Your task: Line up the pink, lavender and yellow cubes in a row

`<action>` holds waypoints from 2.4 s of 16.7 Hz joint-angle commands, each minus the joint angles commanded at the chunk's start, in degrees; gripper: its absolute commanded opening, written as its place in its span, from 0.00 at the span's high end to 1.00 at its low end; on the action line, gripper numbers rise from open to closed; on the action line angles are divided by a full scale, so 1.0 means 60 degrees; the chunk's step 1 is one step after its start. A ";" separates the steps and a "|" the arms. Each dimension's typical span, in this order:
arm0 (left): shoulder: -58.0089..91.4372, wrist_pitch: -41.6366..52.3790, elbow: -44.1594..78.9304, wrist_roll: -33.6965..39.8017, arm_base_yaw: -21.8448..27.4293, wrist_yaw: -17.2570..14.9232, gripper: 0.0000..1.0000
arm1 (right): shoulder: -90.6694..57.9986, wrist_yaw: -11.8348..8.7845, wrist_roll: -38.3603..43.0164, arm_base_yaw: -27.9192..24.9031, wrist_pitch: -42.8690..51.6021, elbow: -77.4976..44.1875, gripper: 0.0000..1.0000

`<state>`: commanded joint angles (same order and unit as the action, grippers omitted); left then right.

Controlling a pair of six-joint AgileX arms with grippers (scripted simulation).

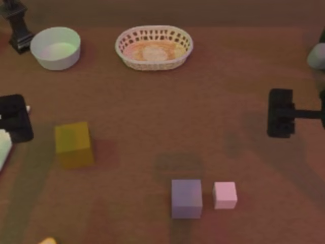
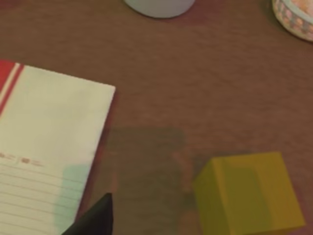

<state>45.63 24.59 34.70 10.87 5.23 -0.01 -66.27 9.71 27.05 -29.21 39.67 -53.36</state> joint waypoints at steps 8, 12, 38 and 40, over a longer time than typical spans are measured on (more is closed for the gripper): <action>0.7146 0.3703 0.4929 0.1563 0.0952 0.0027 0.00 | 0.7273 -0.0347 -0.2982 0.3034 -0.3655 0.5819 0.00; 0.9657 0.5025 0.6836 0.2166 0.1313 0.0015 0.00 | 0.9432 -0.0960 -0.3927 0.4063 -0.5283 0.7708 0.00; 1.2835 0.2929 0.6685 0.2575 0.1561 -0.0022 0.00 | 1.1044 -0.1618 -0.4509 0.4772 -0.6611 0.8894 0.00; 1.2835 0.2929 0.6685 0.2575 0.1561 -0.0022 0.15 | 1.1044 -0.1618 -0.4509 0.4772 -0.6611 0.8894 0.00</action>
<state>122.65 42.16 74.81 26.32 14.59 -0.14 0.00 0.00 0.00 -0.57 0.00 0.00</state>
